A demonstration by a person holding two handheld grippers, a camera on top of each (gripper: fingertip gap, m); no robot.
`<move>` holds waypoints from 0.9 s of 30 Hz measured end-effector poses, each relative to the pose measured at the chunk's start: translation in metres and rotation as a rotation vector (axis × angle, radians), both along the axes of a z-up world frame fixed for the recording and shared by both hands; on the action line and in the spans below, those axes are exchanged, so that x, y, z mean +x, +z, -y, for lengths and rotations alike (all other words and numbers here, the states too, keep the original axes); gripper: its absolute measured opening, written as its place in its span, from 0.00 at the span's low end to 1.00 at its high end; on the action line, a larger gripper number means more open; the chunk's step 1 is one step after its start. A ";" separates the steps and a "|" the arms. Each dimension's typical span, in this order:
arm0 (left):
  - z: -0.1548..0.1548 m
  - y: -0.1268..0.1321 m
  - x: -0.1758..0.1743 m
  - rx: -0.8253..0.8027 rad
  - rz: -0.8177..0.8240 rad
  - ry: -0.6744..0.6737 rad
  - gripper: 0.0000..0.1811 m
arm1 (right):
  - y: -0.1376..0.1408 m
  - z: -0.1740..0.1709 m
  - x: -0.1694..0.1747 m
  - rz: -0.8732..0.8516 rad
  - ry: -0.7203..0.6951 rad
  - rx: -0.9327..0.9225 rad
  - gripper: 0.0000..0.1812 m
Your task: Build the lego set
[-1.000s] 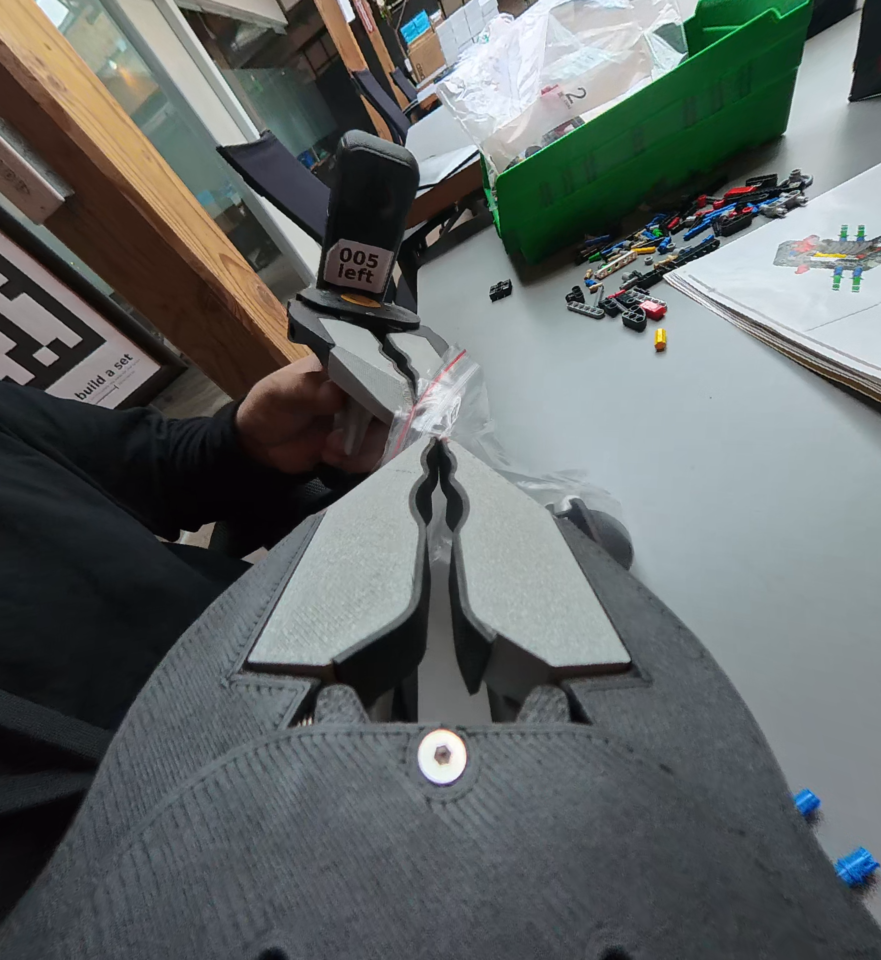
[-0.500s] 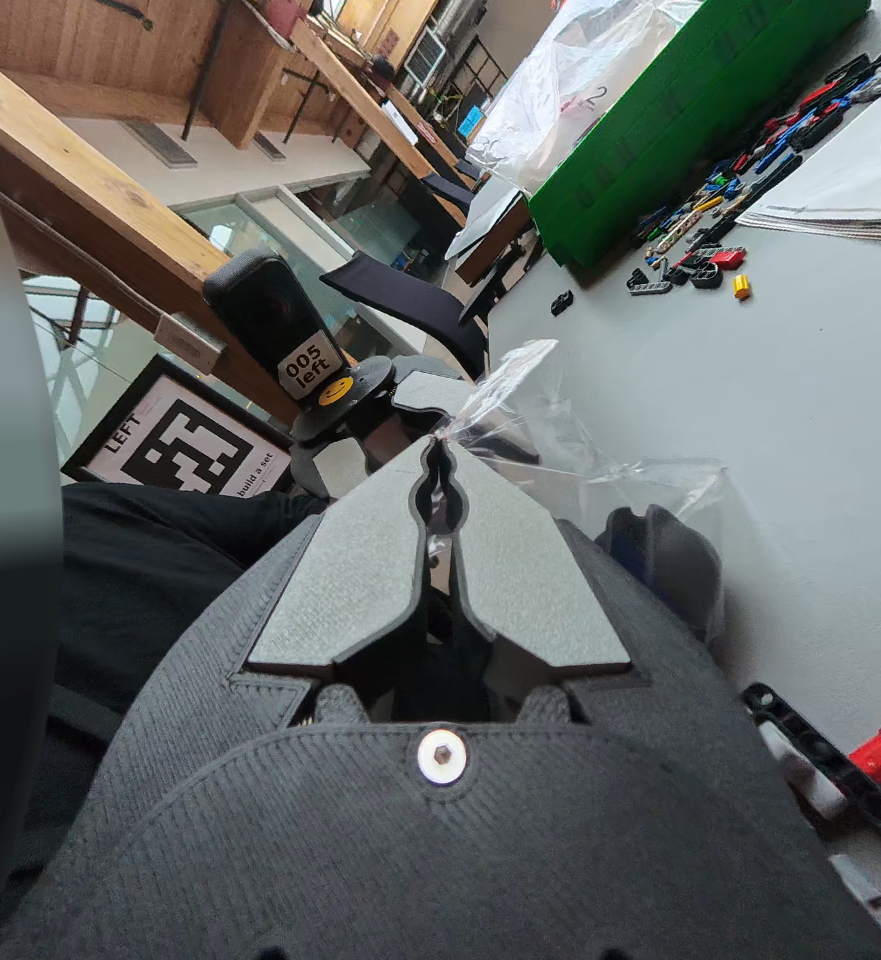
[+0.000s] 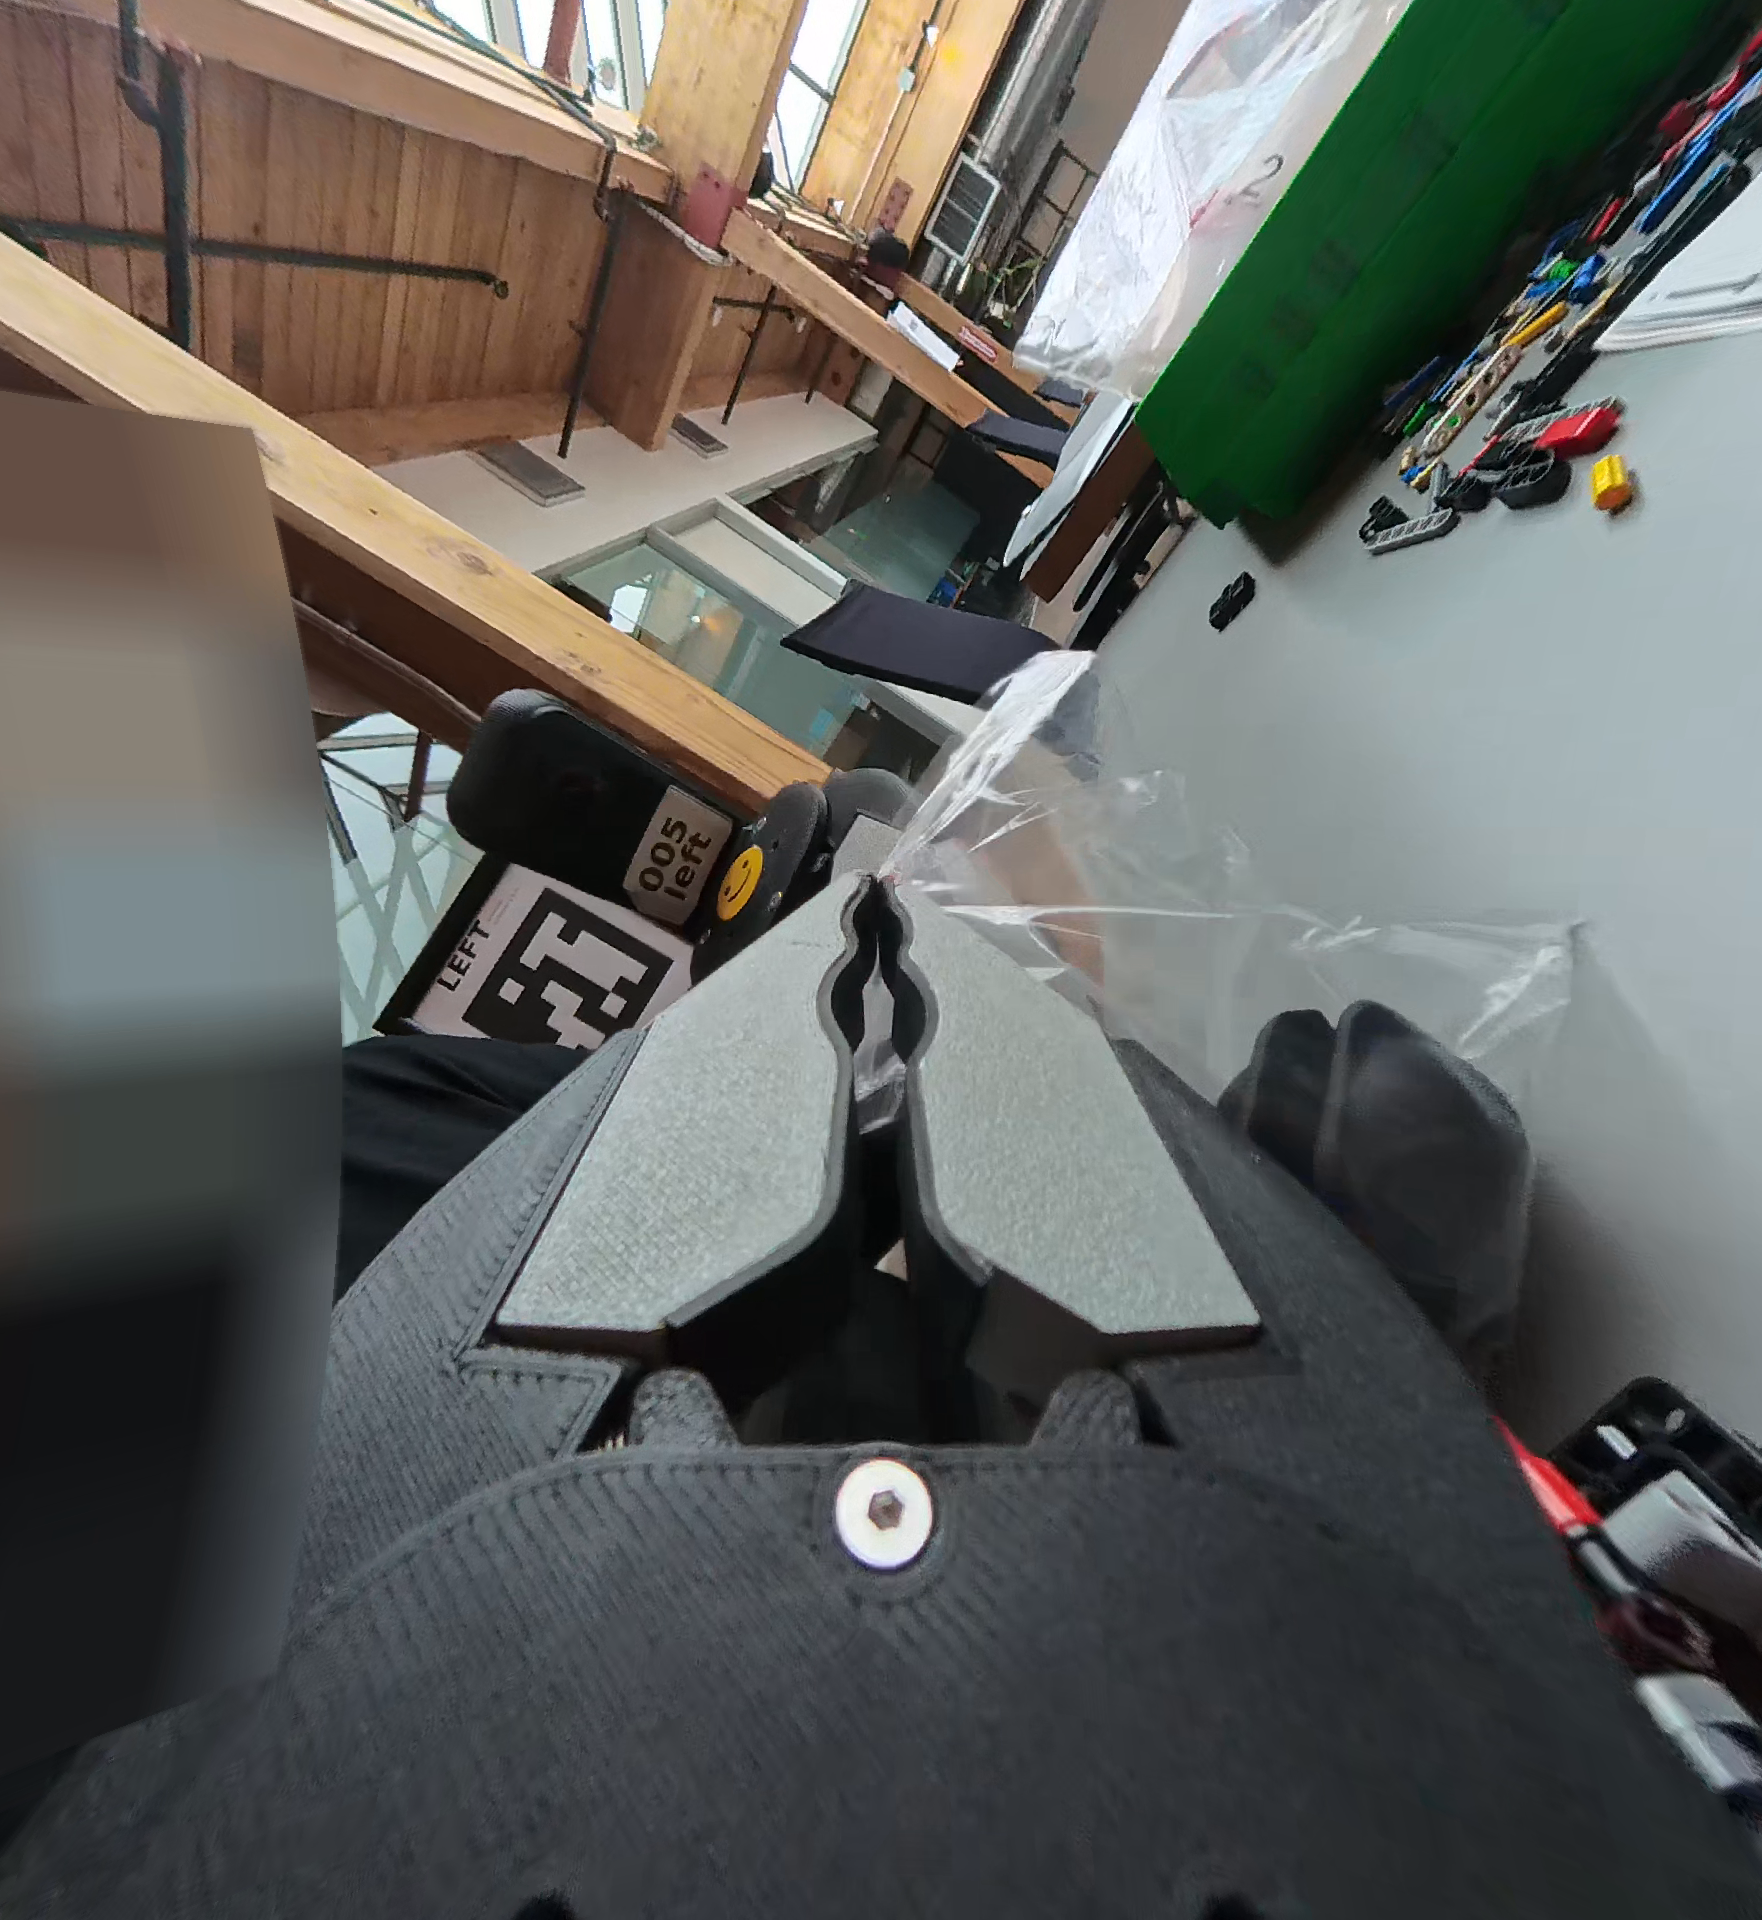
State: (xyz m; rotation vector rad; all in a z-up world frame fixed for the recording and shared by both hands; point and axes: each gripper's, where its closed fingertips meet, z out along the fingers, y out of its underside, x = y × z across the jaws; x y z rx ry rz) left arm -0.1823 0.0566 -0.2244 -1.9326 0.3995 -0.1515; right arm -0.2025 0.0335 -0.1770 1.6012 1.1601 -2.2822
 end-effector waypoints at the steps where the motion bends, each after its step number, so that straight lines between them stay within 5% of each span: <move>1: 0.001 0.001 -0.001 0.003 0.014 -0.002 0.00 | 0.002 -0.006 0.000 -0.008 -0.016 0.003 0.00; 11: 0.011 0.027 -0.038 0.108 0.161 0.087 0.00 | 0.011 -0.058 0.007 -0.039 -0.173 0.121 0.00; 22: 0.012 0.006 -0.037 0.017 0.277 0.036 0.00 | -0.003 -0.053 0.004 -0.024 -0.148 0.168 0.00; 25: 0.015 0.027 -0.032 0.041 0.263 -0.022 0.00 | 0.000 -0.050 0.004 -0.028 -0.162 0.239 0.00; 27: 0.015 0.037 -0.032 0.000 0.246 -0.017 0.11 | -0.004 -0.047 0.002 -0.016 -0.182 0.305 0.00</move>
